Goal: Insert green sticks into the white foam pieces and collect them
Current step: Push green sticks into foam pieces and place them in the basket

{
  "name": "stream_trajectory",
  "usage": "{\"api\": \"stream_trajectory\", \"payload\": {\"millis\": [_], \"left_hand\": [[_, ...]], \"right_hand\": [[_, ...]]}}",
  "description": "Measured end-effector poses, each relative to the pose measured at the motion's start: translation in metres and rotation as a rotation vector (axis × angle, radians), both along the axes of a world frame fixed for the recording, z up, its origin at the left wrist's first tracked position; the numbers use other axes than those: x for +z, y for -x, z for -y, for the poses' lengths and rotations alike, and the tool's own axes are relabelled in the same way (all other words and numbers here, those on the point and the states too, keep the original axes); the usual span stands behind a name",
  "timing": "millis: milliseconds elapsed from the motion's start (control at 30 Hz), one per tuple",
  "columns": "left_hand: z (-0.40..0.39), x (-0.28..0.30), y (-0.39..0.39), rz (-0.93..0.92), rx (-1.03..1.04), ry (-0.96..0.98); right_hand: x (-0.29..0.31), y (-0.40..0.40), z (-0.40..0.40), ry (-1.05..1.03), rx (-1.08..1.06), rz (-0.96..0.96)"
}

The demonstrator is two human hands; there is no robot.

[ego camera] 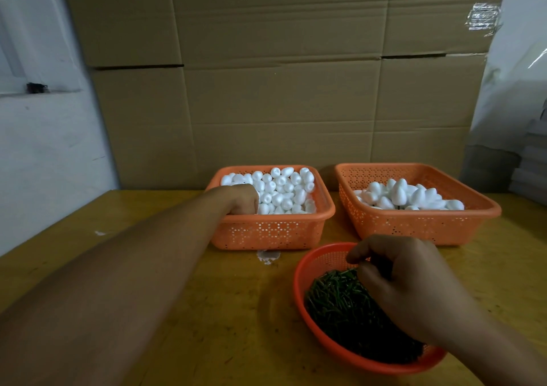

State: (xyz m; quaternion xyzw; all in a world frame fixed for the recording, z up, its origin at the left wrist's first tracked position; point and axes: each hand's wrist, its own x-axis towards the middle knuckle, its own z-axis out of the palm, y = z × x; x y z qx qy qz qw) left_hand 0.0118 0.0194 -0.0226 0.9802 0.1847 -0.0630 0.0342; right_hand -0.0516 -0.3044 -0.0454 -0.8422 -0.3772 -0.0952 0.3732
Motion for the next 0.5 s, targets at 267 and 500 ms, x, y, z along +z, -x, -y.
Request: {"api": "stream_trajectory", "payload": {"millis": [267,500], "left_hand": [[0.001,0.008,0.008,0.405,0.147,0.492],[0.014,0.014,0.029,0.766,0.034,0.76]], "right_hand": [[0.001,0.0,0.002,0.02,-0.001,-0.003],[0.0,0.001,0.001,0.045,-0.002,-0.006]]}}
